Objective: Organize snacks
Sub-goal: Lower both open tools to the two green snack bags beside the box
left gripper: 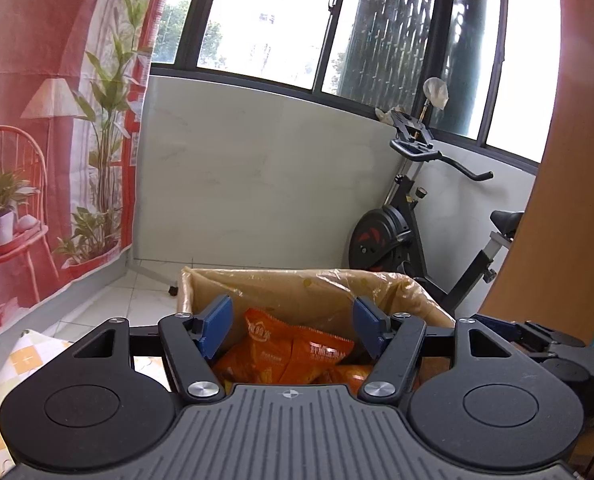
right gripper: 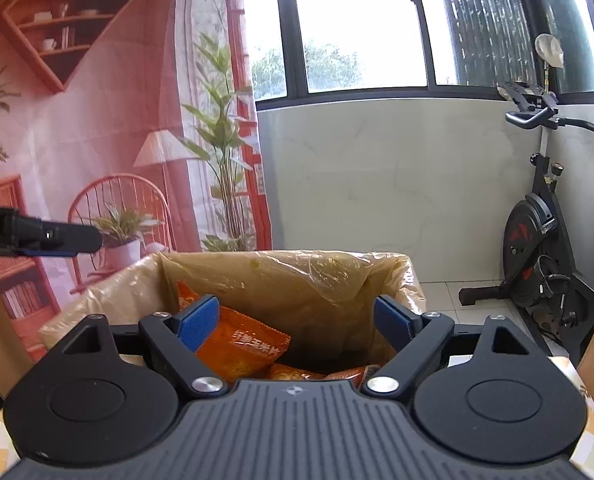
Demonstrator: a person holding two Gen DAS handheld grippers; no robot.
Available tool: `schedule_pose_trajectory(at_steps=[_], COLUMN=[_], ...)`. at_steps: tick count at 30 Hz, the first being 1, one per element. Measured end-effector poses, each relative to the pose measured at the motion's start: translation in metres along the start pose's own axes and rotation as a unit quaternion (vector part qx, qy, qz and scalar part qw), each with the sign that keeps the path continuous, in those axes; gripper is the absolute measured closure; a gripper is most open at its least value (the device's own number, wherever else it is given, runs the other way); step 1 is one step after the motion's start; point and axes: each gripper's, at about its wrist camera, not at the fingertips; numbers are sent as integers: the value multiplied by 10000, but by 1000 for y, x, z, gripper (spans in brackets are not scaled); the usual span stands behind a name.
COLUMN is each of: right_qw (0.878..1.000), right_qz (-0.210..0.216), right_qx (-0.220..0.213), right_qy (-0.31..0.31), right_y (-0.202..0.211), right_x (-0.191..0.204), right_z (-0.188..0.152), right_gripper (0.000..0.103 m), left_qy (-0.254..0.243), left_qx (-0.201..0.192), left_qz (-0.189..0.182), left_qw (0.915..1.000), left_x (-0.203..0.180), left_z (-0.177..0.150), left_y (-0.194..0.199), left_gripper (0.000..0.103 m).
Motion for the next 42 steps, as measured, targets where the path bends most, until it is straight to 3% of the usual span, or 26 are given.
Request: schedule_pose_trajectory(at_steps=[8,18,27,33,42], right_qw=[9999,9995,9964,9913,9808], right_qz=[75,174,124,226,391], right_qx=[-13,228,787,1189,1789], right_qy=[-124,-123,-286,-525,-673], right_y=[53,107,120,126,126], right_x=[17,41,45,46,58], right_z=[-11,-60,-112,-142,-179], right_gripper=[16,16,17,18,23], left_qy=[-58,133,444,621,770], left_qx=[155,499,972,1360,1758], left_qz=[15,-34,-147,-471,-707], left_qw=[9999,9987,9942,9876,9789], left_x=[-1,-5,-10,-14,-14], left_z=[-19,-73,-132,-170,-203], left_y=[43,75,77,77,81], left_gripper=[34,34,34,34,35])
Point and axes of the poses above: each gripper's, at about its wrist camera, not at the fingertips, and y roughly against the way its jaws point, x to its left, z to its top, and after that the axes turned 5 degrees about -y, right-handed
